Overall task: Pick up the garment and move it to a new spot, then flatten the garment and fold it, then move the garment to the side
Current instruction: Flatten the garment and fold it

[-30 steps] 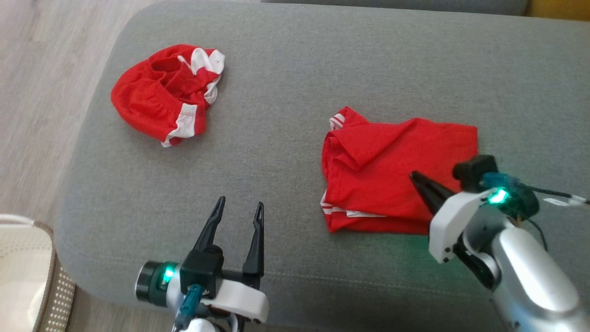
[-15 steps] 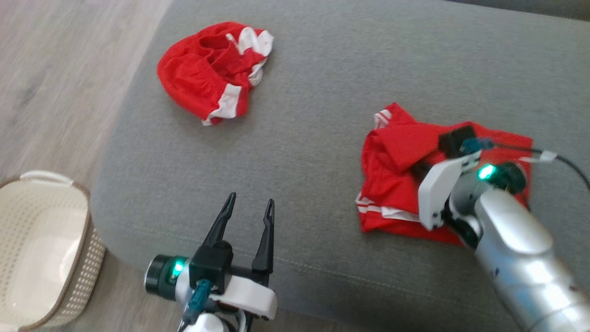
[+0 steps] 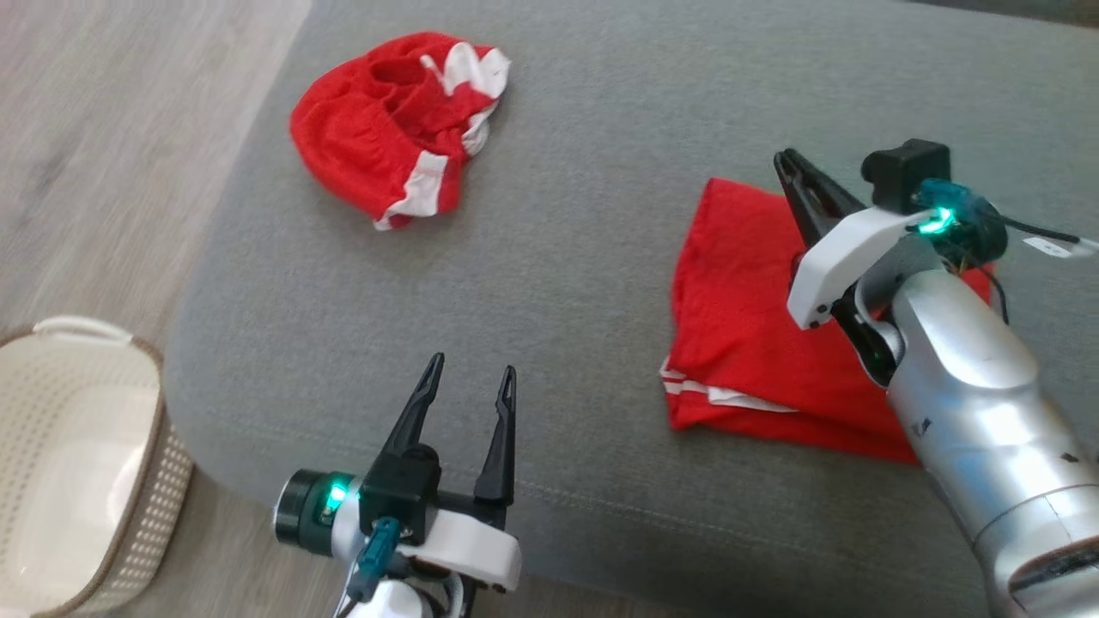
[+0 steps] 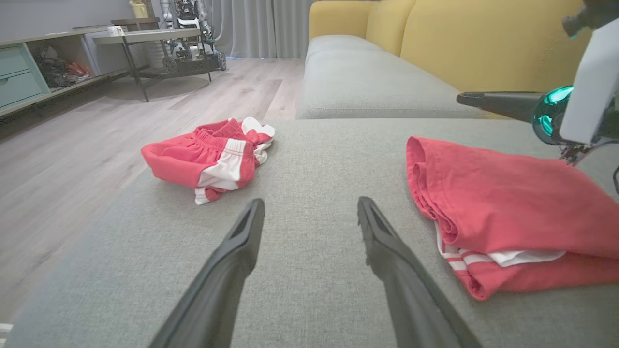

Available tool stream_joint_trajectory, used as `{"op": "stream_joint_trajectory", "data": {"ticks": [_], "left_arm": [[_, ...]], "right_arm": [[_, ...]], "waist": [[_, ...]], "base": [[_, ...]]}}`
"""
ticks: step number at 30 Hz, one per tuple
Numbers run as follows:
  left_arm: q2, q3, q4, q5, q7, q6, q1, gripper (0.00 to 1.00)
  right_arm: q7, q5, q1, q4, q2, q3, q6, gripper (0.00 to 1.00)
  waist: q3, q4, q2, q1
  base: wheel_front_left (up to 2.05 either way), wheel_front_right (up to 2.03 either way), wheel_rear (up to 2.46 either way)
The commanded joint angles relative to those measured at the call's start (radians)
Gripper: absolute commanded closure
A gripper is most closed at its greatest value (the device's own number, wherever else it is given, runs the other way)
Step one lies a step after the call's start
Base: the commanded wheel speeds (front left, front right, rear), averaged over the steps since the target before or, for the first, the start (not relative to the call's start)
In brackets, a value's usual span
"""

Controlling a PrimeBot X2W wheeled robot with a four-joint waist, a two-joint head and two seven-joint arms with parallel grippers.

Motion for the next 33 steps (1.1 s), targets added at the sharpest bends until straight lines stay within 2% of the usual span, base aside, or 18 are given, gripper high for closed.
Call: {"op": "stream_joint_trajectory", "data": {"ticks": [1, 2, 3, 8, 12, 14, 18, 26, 33], "left_arm": [[-0.007, 0.039, -0.031, 0.001, -0.012, 0.006, -0.024, 0.0], [-0.007, 0.044, -0.031, 0.002, -0.012, 0.006, -0.019, 0.0], [-0.006, 0.051, -0.032, 0.002, -0.012, 0.006, -0.013, 0.0], [0.006, 0.089, -0.042, 0.0, -0.012, 0.005, 0.014, 0.0], [0.018, 0.122, -0.055, 0.004, -0.012, 0.006, 0.021, 0.0], [0.021, 0.14, -0.06, 0.003, -0.012, 0.009, 0.027, 0.0], [0.021, 0.164, -0.067, 0.0, -0.012, 0.005, 0.04, 0.0], [0.018, 0.2, -0.087, 0.008, -0.012, 0.002, 0.082, 0.0], [0.017, 0.235, -0.119, 0.028, -0.012, -0.002, 0.128, 0.0]], "right_arm": [[-0.017, -0.002, -0.005, -0.042, 0.011, -0.006, 0.0, 0.27], [-0.021, -0.004, 0.01, -0.063, 0.007, -0.019, 0.0, 0.08], [-0.022, -0.007, 0.029, -0.101, 0.002, -0.04, 0.0, 0.0], [-0.023, -0.075, 0.219, -0.404, -0.017, -0.213, 0.0, 0.0], [-0.024, -0.157, 0.394, -0.621, 0.019, -0.334, 0.0, 0.0], [-0.024, -0.188, 0.467, -0.703, 0.042, -0.364, 0.0, 0.0], [-0.024, -0.187, 0.585, -0.866, 0.058, -0.35, 0.0, 0.0], [-0.024, -0.232, 0.737, -0.916, 0.088, -0.376, 0.0, 0.0], [-0.024, -0.23, 0.79, -0.943, 0.11, -0.384, 0.0, 0.0]], "waist": [[-0.021, -0.026, 0.0, 0.0], [-0.031, -0.038, 0.0, 0.0], [-0.04, -0.051, 0.0, 0.0], [-0.077, -0.114, 0.0, 0.0], [-0.094, -0.163, 0.0, 0.0], [-0.104, -0.187, 0.0, 0.0], [-0.123, -0.223, 0.0, 0.0], [-0.17, -0.257, 0.0, 0.0], [-0.196, -0.268, 0.0, 0.0]], "base": [[0.0, 0.0, 0.0], [0.0, 0.0, 0.0], [0.0, 0.0, 0.0], [0.0, 0.0, 0.0], [0.0, 0.0, 0.0], [0.0, 0.0, 0.0], [0.0, 0.0, 0.0], [0.0, 0.0, 0.0], [0.0, 0.0, 0.0]]}}
